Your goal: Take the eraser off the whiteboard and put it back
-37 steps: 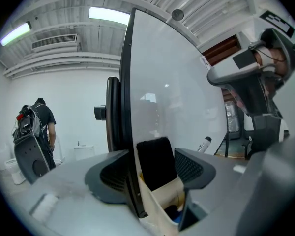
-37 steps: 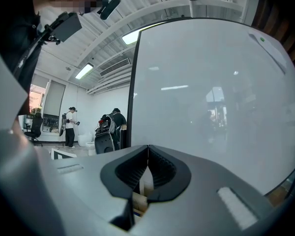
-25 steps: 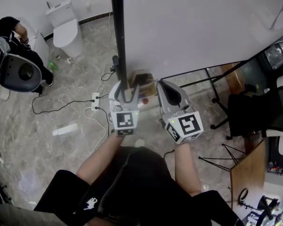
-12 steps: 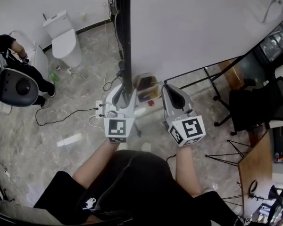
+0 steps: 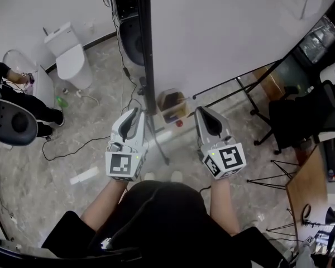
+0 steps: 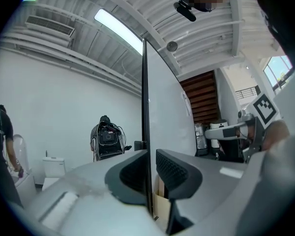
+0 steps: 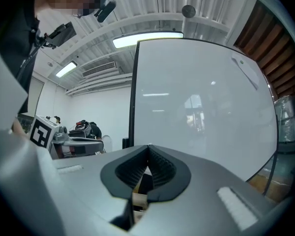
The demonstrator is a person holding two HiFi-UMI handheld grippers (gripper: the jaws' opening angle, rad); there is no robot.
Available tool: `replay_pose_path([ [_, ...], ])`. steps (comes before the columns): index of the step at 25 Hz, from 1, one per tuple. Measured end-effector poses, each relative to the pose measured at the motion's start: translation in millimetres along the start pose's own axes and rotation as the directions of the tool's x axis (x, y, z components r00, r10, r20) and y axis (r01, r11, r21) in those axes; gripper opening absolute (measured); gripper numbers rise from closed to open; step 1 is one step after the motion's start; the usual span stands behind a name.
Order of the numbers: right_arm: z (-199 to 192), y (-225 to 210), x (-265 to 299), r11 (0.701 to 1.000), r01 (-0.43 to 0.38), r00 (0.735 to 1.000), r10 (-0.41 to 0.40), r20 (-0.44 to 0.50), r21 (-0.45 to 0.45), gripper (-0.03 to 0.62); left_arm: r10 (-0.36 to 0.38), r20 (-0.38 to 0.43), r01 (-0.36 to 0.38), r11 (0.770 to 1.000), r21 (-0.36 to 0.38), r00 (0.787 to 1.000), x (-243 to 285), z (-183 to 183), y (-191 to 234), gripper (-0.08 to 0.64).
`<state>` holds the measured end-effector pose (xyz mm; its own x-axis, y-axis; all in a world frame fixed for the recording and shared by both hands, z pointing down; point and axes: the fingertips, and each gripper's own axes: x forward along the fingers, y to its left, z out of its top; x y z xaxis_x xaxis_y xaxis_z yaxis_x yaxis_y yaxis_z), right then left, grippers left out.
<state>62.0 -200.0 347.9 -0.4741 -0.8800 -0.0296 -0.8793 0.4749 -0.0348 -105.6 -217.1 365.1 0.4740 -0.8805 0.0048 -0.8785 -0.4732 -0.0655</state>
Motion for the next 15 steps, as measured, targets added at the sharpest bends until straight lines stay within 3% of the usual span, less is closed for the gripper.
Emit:
replay_pose_path([
  [4,2,4,-3,1.000,0.011,1.000,-0.011,-0.001,-0.013,0.009,-0.009,0.009,0.009,1.000,-0.005,1.000,-9,0,8,0.021],
  [15,0,3,-7,0.999,0.027,1.000,-0.027,-0.008,-0.019,0.009,0.004,0.017,-0.004,1.000,-0.011,1.000,-17,0,20,0.006],
])
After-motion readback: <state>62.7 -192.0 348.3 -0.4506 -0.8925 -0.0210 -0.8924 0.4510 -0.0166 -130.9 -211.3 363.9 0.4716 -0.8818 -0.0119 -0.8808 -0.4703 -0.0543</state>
